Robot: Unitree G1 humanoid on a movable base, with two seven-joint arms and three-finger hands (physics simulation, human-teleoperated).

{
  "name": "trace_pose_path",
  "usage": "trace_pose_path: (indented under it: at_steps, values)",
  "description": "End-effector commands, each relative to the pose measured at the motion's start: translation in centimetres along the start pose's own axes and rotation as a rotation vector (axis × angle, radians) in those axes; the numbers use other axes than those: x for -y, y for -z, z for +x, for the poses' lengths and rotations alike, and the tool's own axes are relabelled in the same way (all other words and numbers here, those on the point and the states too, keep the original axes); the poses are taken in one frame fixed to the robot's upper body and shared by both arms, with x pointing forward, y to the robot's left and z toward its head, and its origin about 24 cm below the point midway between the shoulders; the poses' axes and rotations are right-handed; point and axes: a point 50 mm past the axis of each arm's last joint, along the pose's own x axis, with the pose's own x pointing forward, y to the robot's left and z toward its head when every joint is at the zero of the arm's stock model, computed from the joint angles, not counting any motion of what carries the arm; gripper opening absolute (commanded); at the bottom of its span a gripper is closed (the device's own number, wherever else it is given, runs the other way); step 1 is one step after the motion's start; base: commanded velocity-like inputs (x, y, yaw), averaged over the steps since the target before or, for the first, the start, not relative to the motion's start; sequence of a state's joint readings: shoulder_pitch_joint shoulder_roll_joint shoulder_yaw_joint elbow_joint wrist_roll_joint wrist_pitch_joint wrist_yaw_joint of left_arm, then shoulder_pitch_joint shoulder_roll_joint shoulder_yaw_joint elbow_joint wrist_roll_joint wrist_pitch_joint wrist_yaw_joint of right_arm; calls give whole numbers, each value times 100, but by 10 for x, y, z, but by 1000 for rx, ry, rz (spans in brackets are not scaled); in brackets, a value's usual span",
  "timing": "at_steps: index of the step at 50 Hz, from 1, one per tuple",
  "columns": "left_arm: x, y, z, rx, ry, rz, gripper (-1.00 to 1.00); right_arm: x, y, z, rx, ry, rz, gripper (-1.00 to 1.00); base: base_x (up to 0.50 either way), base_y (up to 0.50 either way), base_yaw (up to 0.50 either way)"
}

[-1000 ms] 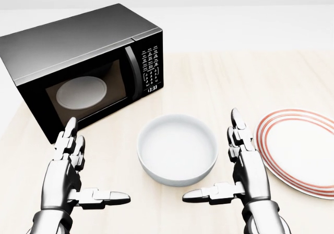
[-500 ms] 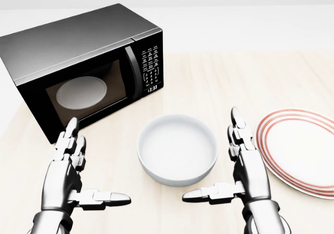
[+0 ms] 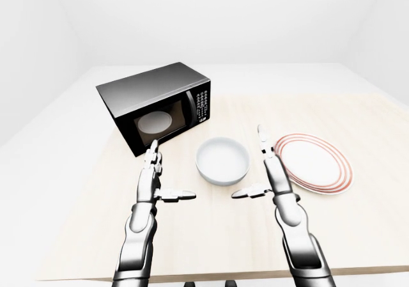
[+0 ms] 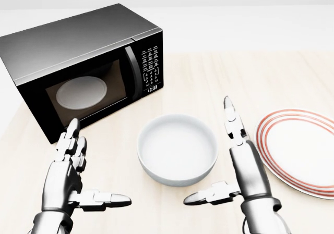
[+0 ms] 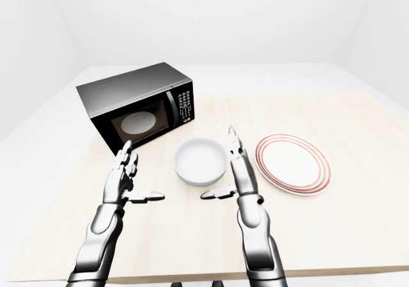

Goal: Pick up the white bowl and put it on the plate.

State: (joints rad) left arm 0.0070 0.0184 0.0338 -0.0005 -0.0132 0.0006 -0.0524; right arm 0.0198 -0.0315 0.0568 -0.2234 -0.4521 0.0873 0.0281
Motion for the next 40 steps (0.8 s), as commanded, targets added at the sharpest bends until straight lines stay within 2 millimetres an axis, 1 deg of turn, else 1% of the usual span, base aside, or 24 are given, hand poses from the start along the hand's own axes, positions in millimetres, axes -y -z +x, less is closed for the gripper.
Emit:
trace_pose_path:
  at_steps: [1, 6, 15, 22, 24, 34, 36, 40]
  values:
    - [0, 1, 0, -3, -4, 4, 100, -6, -5, 0, 16, -63, -187, 100, 0, 0, 0]
    - [0, 1, 0, -4, -4, 5, 100, -12, -3, 0, 5, -143, -254, 100, 0, 0, 0]
    - [0, 2, 1, -5, -4, 5, 100, -16, -4, 1, -3, -226, -340, 100, 0, 0, 0]
    - [0, 1, 1, -5, -4, 5, 100, -17, -12, -3, 10, -298, -415, 100, 0, 0, 0]
    - [0, 1, 1, -5, -5, 5, 100, -16, -18, -4, 23, -316, -439, 100, 0, 0, 0]
    - [0, 1, 1, -5, -4, 5, 100, -11, -30, -5, 21, -388, -570, 100, 0, 0, 0]
    - [0, 1, 1, -5, -5, 5, 100, -9, -32, -5, 12, -415, -617, 100, 0, 0, 0]
    - [0, 1, 1, -5, -4, 4, 100, -5, -27, -1, -41, -443, -707, 100, 0, 0, 0]
